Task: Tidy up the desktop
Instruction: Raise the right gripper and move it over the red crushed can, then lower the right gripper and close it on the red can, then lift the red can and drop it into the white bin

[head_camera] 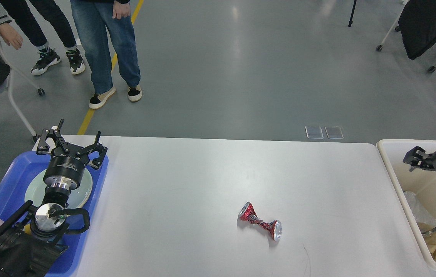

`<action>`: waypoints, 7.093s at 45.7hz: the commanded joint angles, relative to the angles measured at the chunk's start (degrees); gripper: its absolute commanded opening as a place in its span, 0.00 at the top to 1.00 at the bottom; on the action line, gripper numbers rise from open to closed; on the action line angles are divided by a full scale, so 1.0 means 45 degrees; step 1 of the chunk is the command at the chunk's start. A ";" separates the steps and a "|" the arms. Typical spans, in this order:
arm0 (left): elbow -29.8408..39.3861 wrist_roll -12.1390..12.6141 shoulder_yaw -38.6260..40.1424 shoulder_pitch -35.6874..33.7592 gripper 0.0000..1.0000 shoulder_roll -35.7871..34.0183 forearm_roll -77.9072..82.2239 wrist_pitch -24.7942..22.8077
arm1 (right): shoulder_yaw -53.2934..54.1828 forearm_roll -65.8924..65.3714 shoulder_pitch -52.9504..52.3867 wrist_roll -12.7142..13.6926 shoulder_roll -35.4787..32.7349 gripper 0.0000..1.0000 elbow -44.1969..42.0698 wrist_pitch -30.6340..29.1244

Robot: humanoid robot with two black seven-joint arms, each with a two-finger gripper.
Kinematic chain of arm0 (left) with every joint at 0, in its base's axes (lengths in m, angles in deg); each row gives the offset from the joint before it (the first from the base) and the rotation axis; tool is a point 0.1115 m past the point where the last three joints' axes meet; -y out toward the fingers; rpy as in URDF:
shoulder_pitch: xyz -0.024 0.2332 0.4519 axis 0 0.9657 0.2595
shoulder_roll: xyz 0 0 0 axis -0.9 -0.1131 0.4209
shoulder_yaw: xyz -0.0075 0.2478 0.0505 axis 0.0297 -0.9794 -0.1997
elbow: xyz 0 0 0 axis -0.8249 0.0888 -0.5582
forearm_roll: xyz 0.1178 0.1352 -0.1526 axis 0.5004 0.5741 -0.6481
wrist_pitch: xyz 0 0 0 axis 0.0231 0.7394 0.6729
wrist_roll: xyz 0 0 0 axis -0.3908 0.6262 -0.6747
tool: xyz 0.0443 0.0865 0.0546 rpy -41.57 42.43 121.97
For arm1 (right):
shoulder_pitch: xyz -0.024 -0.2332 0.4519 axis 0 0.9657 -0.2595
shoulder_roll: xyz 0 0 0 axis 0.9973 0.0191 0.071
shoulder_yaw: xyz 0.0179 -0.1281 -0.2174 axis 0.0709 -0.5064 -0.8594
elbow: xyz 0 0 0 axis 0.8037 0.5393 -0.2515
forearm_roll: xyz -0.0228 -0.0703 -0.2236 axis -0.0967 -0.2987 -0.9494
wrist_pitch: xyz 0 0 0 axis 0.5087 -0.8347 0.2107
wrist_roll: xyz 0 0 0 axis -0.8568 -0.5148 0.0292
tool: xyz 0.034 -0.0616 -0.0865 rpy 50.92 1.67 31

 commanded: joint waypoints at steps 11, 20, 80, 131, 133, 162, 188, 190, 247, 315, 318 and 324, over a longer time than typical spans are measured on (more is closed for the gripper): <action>0.0000 0.0000 0.0000 0.0000 0.04 0.0000 -0.0001 0.0000 | -0.1275 -0.0115 -0.4067 0.0028 0.1205 0.00 0.3254 -0.1075; 0.0000 0.0000 0.0000 0.0000 0.04 0.0000 -0.0001 0.0000 | -0.1609 -0.0017 -0.6704 0.0009 0.1693 0.00 0.5129 -0.2482; 0.0000 0.0000 0.0000 0.0000 0.04 0.0000 -0.0001 0.0000 | 0.2335 0.1526 -0.5146 0.0146 0.4233 0.00 0.7144 -0.0513; 0.0000 0.0000 0.0000 0.0000 0.04 0.0000 -0.0001 0.0000 | 0.6047 -0.2810 0.2668 0.0087 0.6421 0.08 0.2943 0.2927; 0.0000 0.0000 0.0000 0.0000 0.04 0.0000 -0.0001 0.0000 | 0.5989 -0.2829 0.2669 0.0087 0.6479 0.08 0.2885 0.2946; 0.0000 0.0000 0.0000 0.0000 0.04 0.0000 -0.0001 0.0000 | 0.5051 -0.2595 0.2297 0.0107 0.6440 0.10 0.2963 0.2985; 0.0000 0.0000 0.0000 0.0000 0.04 0.0000 -0.0001 0.0000 | 0.4777 -0.2595 0.3274 0.0087 0.7007 0.23 0.2573 0.3649; 0.0000 0.0000 0.0000 0.0000 0.04 0.0000 -0.0001 0.0000 | 0.4758 -0.2595 0.3410 0.0087 0.7026 0.24 0.2494 0.3649; 0.0000 0.0000 0.0000 0.0000 0.04 0.0000 -0.0001 0.0000 | 0.2123 0.0373 -0.2484 0.0048 0.4450 1.00 0.5481 0.1132; 0.0000 0.0000 0.0000 0.0000 0.04 0.0000 -0.0001 0.0000 | -0.3803 0.2424 -0.1580 -0.2608 -0.1293 1.00 -0.1228 -0.1917; 0.0000 0.0000 0.0000 0.0000 0.04 0.0000 -0.0001 0.0000 | -0.2376 0.2424 0.0610 -0.2608 -0.1313 1.00 -0.3144 -0.1820; 0.0000 0.0000 0.0000 0.0000 0.04 0.0000 -0.0001 0.0000 | 0.0456 0.2424 0.4947 -0.2628 -0.1158 1.00 -0.6954 -0.0825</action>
